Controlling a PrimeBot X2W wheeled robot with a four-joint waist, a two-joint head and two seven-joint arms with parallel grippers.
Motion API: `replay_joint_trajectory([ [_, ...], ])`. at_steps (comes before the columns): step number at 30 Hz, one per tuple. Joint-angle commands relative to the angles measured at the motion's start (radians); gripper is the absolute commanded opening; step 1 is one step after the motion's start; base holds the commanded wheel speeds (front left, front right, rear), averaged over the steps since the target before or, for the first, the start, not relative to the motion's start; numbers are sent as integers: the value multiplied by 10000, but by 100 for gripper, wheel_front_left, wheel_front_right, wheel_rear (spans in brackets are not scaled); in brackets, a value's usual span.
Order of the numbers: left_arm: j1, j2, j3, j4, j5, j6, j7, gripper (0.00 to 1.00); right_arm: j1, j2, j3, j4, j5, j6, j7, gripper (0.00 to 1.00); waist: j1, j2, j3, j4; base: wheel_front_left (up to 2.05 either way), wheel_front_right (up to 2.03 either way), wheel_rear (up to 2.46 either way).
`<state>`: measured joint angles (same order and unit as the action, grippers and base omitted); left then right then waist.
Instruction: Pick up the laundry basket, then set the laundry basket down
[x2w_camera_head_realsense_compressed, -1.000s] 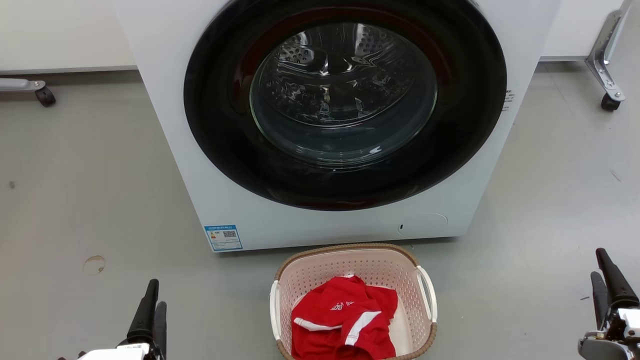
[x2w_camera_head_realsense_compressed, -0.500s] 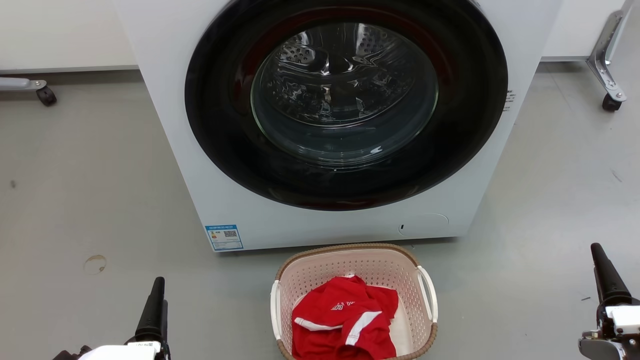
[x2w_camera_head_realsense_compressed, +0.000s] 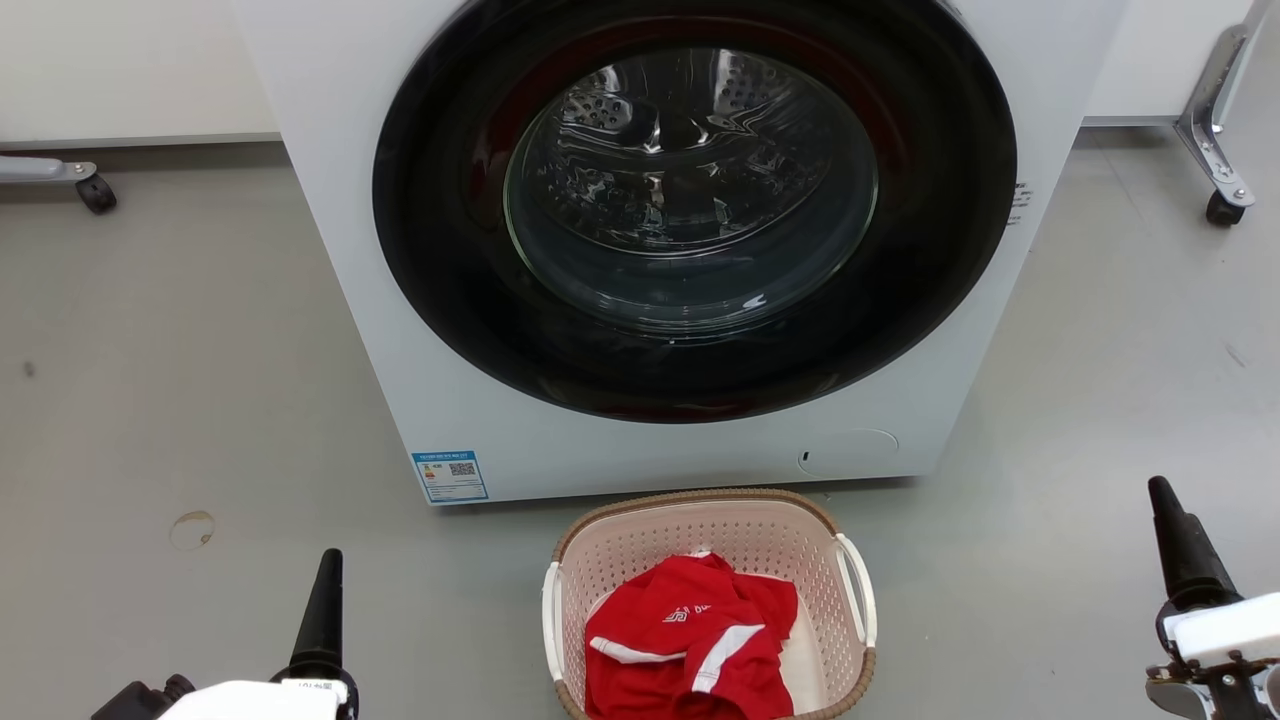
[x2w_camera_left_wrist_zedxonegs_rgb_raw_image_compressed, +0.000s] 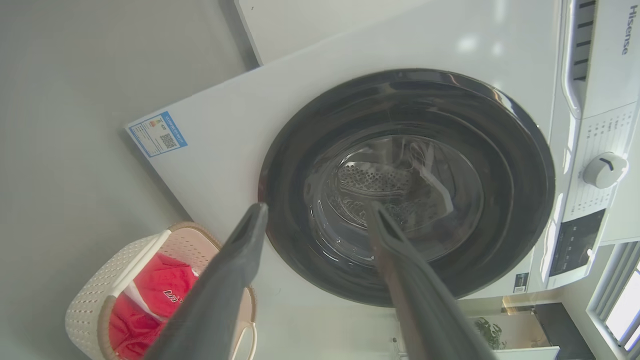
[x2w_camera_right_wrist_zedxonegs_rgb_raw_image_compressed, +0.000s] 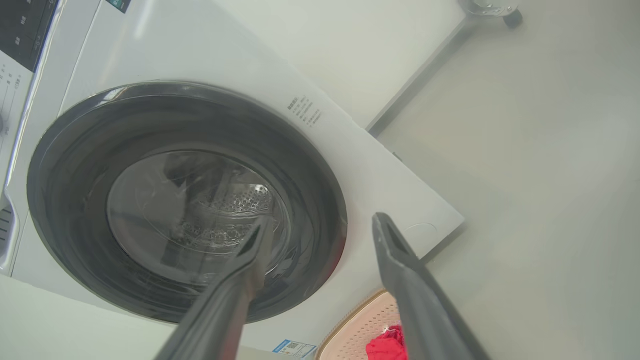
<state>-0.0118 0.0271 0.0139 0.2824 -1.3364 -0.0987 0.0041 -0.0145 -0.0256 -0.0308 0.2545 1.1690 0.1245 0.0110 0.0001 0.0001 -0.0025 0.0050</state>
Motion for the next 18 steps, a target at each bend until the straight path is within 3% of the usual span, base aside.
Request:
replay_joint_trajectory([
  [1, -227, 126, 42, -319, 271, 69, -102, 100, -440, -330, 116, -304, -427, 25, -170, 100, -1, -1, -3, 2, 0, 0, 0],
  [18, -123, 148, -56, -523, 2790, 312, -631, 100, -425, -388, 482, -344, -2669, 33, -699, 100, -1, -1, -66, -15, 0, 0, 0],
])
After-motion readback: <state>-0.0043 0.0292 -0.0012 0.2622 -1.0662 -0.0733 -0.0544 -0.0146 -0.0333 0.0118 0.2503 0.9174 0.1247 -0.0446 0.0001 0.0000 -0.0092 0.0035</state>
